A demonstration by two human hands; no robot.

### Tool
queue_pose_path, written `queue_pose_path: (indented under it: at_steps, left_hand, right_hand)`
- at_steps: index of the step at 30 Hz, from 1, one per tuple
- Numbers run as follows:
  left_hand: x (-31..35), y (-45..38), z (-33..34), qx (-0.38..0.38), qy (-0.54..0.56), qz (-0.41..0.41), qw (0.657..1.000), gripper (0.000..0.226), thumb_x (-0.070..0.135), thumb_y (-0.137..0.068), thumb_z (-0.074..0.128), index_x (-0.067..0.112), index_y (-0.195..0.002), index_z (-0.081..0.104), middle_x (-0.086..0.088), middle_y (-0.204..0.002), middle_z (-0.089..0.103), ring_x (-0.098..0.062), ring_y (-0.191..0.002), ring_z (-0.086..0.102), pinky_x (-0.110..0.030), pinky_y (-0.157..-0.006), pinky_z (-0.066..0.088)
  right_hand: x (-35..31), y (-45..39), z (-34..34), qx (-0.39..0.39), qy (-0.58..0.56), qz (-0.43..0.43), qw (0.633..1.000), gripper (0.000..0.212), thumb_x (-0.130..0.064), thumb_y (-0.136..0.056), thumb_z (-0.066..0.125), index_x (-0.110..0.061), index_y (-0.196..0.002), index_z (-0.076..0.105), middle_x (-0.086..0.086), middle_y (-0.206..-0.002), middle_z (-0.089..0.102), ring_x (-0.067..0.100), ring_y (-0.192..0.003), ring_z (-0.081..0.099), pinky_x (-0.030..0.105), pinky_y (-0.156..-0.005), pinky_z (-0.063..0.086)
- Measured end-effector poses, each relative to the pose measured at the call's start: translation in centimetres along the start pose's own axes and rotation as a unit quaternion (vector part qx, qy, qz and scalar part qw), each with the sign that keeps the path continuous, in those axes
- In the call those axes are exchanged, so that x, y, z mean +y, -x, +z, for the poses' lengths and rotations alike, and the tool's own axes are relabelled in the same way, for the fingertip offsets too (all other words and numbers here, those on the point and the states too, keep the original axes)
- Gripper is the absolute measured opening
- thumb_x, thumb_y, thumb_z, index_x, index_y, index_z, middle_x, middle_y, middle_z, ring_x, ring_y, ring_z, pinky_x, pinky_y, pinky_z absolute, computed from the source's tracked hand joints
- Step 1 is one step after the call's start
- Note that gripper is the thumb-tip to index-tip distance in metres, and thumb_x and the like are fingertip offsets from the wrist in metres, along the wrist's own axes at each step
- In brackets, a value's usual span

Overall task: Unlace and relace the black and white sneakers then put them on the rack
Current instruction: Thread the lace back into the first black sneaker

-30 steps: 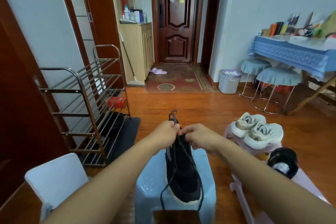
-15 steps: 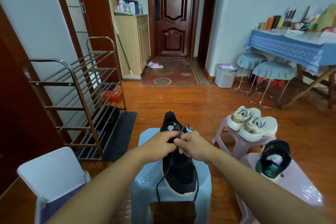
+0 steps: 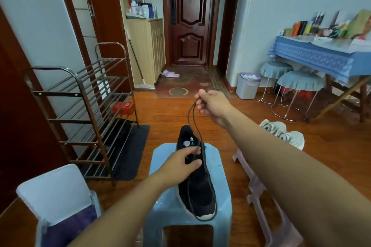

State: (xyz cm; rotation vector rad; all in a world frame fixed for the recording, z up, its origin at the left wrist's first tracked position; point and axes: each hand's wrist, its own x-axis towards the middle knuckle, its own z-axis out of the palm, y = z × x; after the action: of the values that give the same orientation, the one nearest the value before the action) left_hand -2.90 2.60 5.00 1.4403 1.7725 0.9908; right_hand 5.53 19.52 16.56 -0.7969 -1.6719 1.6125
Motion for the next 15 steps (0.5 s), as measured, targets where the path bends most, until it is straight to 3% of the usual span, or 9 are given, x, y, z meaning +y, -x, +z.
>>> queue_pose_path:
  at_steps: [2,3,4,6,7,9,12,15]
  left_hand:
    - [-0.4,1.4,1.3,0.154,-0.047,0.029,0.987,0.029,0.03,-0.098,0.062,0.029,-0.127,0.059,0.017,-0.125,0.057,-0.003,-0.119,0.051,-0.024,-0.099,0.044]
    - [-0.7,2.6,1.9,0.206,-0.075,0.041,0.975,0.02,0.032,-0.096,0.063,0.031,-0.115,0.058,0.017,-0.114,0.055,-0.005,-0.109,0.052,-0.03,-0.094,0.048]
    - [-1.1,4.0,2.5,0.208,-0.105,0.058,0.971,0.016,0.038,-0.093,0.064,0.032,-0.105,0.055,0.017,-0.105,0.051,-0.006,-0.099,0.051,-0.032,-0.086,0.049]
    - [-2.4,6.7,3.9,0.09,-0.239,0.142,0.956,0.028,0.054,-0.088,0.064,0.033,-0.101,0.051,0.016,-0.103,0.047,-0.006,-0.093,0.048,-0.029,-0.079,0.047]
    - [-3.2,7.5,4.6,0.031,-0.331,0.196,0.922,0.033,0.056,-0.086,0.065,0.032,-0.104,0.052,0.013,-0.105,0.047,-0.009,-0.095,0.046,-0.028,-0.08,0.046]
    - [-4.6,8.0,5.3,-0.028,-0.451,0.283,0.846,0.03,0.04,-0.086,0.067,0.028,-0.108,0.051,0.007,-0.107,0.048,-0.015,-0.097,0.046,-0.031,-0.081,0.047]
    - [-4.9,7.4,5.3,-0.029,-0.496,0.333,0.802,0.021,0.02,-0.087,0.062,0.024,-0.104,0.052,0.001,-0.105,0.049,-0.02,-0.095,0.047,-0.033,-0.08,0.048]
    - [-3.9,6.9,4.6,-0.003,-0.46,0.345,0.819,0.009,0.026,-0.092,0.061,0.023,-0.096,0.053,0.003,-0.099,0.052,-0.017,-0.087,0.05,-0.032,-0.073,0.048]
  right_hand:
    - [1.8,0.1,-0.2,0.007,-0.009,0.03,0.999,0.03,-0.027,-0.107,0.047,-0.012,-0.086,0.062,0.0,-0.068,0.055,0.01,-0.055,0.05,0.02,-0.049,0.044]
    - [2.3,0.3,-0.3,0.007,-0.011,0.039,0.999,0.03,-0.028,-0.107,0.047,-0.012,-0.087,0.062,0.0,-0.068,0.055,0.01,-0.054,0.05,0.02,-0.05,0.044]
    - [2.6,0.5,-0.4,0.005,-0.013,0.046,0.999,0.03,-0.028,-0.107,0.047,-0.012,-0.088,0.062,0.0,-0.068,0.055,0.01,-0.054,0.05,0.021,-0.051,0.045]
    - [3.1,0.9,-0.6,0.01,-0.018,0.053,0.998,0.029,-0.026,-0.108,0.046,-0.01,-0.089,0.062,0.0,-0.067,0.054,0.011,-0.054,0.049,0.022,-0.052,0.044]
    - [3.3,1.1,-0.7,0.014,-0.02,0.056,0.998,0.029,-0.026,-0.108,0.046,-0.01,-0.089,0.062,0.001,-0.067,0.054,0.011,-0.054,0.049,0.023,-0.053,0.044]
    - [3.8,1.5,-0.9,0.016,-0.015,0.066,0.998,0.029,-0.026,-0.107,0.047,-0.009,-0.091,0.063,0.001,-0.068,0.055,0.012,-0.054,0.05,0.026,-0.054,0.044]
    - [4.5,2.3,-0.9,0.007,0.003,0.078,0.997,0.028,-0.026,-0.108,0.046,-0.009,-0.093,0.063,0.001,-0.069,0.055,0.011,-0.054,0.05,0.025,-0.053,0.044]
    - [4.3,3.0,-0.9,-0.007,0.014,0.077,0.997,0.027,-0.026,-0.108,0.046,-0.008,-0.095,0.063,0.001,-0.069,0.056,0.011,-0.055,0.052,0.024,-0.054,0.046]
